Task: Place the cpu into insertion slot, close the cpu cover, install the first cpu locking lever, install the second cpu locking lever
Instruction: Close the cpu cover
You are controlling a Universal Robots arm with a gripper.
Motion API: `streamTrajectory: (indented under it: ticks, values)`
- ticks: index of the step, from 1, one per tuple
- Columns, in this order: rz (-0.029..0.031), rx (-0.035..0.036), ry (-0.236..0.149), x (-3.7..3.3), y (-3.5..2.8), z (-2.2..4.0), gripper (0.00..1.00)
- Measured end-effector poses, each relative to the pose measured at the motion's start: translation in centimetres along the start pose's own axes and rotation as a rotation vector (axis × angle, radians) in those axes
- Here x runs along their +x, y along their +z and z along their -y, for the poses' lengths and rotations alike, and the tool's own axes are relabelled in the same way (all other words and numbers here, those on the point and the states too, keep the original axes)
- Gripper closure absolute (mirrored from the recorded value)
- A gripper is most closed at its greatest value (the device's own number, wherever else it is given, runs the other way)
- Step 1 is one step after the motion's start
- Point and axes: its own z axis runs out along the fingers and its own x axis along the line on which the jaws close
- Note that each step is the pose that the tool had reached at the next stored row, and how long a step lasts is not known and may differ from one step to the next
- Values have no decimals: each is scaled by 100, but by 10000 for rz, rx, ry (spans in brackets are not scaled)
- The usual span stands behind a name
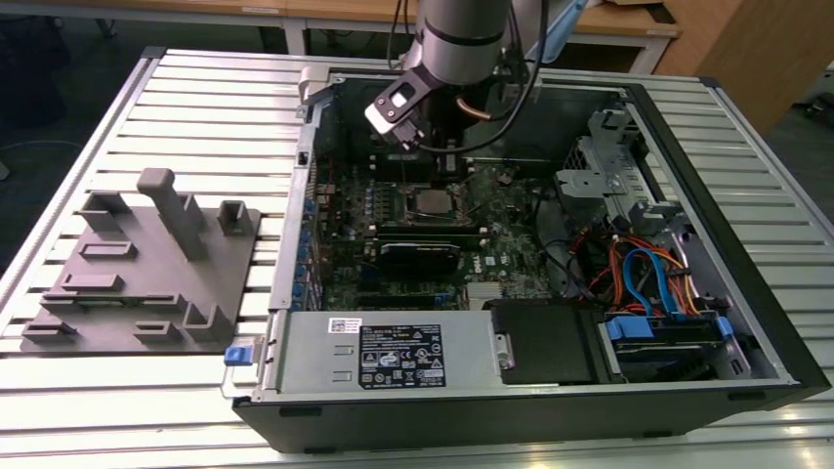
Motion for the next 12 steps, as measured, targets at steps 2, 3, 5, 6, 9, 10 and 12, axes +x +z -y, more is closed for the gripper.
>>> streamTrajectory:
  ticks: [2,3,5,6,9,10,12]
  values:
    - [3,-1,0,0,-11,0,90]
    - [4,-1,0,1,-18,0,90]
    - [7,0,0,1,-35,0,90]
    - [8,0,0,2,-45,0,90]
    - [8,-1,0,3,-69,-1,90]
    - [8,-1,1,3,-74,-1,90]
    - [6,-2,0,3,-76,-1,90]
